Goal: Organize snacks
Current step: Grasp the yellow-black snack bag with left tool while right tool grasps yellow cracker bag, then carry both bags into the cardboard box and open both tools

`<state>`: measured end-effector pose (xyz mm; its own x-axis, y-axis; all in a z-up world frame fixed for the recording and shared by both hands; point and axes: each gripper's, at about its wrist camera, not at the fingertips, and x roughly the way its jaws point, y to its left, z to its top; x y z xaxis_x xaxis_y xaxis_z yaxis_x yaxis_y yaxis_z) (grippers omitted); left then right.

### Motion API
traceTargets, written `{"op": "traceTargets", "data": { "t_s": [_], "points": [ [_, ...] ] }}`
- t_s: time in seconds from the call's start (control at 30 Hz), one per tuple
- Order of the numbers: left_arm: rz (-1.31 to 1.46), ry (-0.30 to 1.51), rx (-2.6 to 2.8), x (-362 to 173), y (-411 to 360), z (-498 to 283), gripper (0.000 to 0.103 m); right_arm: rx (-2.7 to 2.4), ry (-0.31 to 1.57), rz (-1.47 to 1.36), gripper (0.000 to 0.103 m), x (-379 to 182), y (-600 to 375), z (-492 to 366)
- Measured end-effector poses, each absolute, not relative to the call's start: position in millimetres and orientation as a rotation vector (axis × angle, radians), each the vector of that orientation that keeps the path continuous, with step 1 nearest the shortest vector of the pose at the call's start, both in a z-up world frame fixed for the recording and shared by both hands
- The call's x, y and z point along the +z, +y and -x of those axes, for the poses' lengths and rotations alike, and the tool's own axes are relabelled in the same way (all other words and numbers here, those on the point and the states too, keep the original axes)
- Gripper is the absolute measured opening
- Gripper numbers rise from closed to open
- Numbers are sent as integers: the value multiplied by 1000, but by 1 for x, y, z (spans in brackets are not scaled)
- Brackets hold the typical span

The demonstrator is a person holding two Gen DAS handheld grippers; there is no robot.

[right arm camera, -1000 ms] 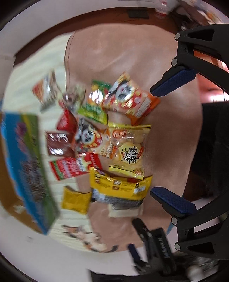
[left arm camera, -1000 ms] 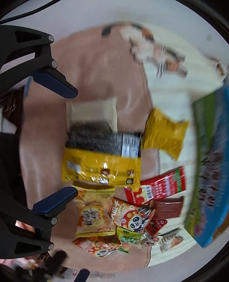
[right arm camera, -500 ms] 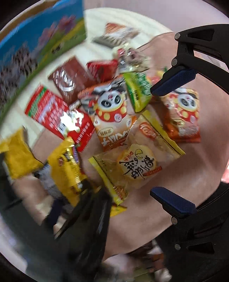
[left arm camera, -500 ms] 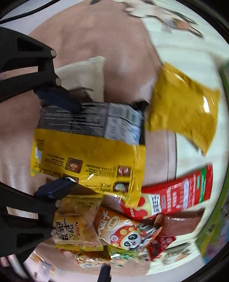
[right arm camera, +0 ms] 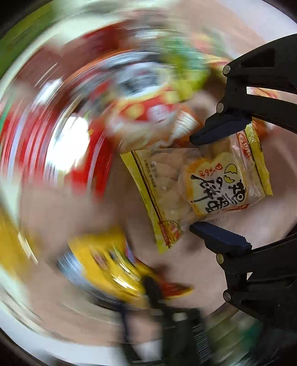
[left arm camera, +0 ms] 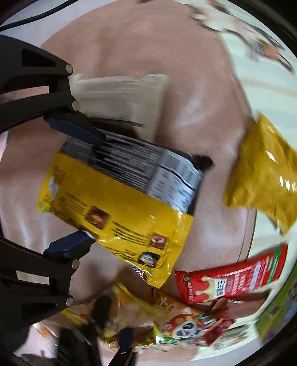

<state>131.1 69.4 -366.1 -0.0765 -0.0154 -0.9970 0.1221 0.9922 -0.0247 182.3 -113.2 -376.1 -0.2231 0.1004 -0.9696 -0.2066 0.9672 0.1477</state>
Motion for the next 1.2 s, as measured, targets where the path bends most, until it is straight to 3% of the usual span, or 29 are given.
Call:
{"op": "traceTargets", "data": {
  "t_s": [0.13, 0.2, 0.27, 0.4, 0.7, 0.87, 0.93, 1.0, 1.17, 1.2],
  "points": [
    [-221, 1649, -180, -379, 50, -146, 82, 69, 1898, -648, 72, -398, -165, -171],
    [-269, 1653, -190, -387, 42, -153, 83, 107, 1907, -813, 76, -403, -163, -166],
    [-273, 1659, -201, -395, 39, -159, 84, 125, 1854, -677, 83, -400, -146, -166],
    [-221, 1663, -217, -405, 44, -165, 84, 106, 1787, -416, 84, -381, -120, -170],
    [145, 1667, -17, -396, 166, -196, 78, -13, 1768, -551, 84, -415, -55, -131],
    [9, 1719, -151, -406, 165, -203, 80, -66, 1764, -545, 86, -434, -31, -145],
    [-80, 1741, -219, -413, 162, -205, 80, -73, 1790, -473, 82, -446, -11, -150],
    [-123, 1760, -269, -417, 161, -210, 80, -63, 1822, -309, 60, -448, 7, -154],
    [-138, 1823, -361, -431, 159, -216, 82, -10, 1810, -97, 59, -440, 26, -171],
    [-116, 1827, -367, -435, 165, -217, 82, 7, 1810, -127, 64, -439, 27, -173]
  ]
}}
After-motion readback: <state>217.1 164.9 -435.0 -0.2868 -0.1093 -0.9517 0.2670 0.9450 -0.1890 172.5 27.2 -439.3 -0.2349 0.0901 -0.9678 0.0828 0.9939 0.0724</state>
